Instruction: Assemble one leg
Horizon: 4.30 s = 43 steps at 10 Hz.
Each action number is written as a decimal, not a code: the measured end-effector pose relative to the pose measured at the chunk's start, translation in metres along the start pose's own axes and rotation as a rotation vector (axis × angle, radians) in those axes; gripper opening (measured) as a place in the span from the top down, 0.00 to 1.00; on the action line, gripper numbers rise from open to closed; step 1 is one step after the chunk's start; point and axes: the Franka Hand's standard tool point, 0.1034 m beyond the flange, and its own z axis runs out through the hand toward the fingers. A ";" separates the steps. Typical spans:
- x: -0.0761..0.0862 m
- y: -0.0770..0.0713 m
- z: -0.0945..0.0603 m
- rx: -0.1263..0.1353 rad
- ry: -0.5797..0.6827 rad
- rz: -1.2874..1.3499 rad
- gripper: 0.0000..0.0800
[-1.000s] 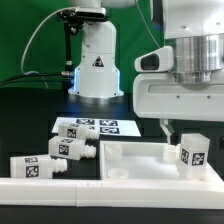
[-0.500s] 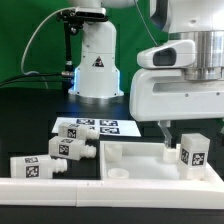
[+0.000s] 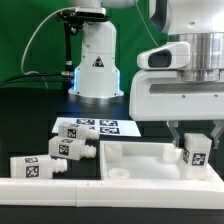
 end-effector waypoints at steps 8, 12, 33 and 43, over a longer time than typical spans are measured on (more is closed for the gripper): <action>0.002 -0.002 0.000 0.027 -0.035 1.027 0.64; 0.004 -0.004 -0.001 0.049 -0.067 1.385 0.64; 0.012 -0.002 -0.002 -0.028 -0.014 0.119 0.19; 0.017 0.013 -0.003 -0.051 0.005 0.500 0.62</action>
Offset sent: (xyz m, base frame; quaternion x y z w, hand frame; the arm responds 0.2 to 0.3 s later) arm -0.0022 -0.0069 0.0023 -0.0363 0.0085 0.3415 0.9392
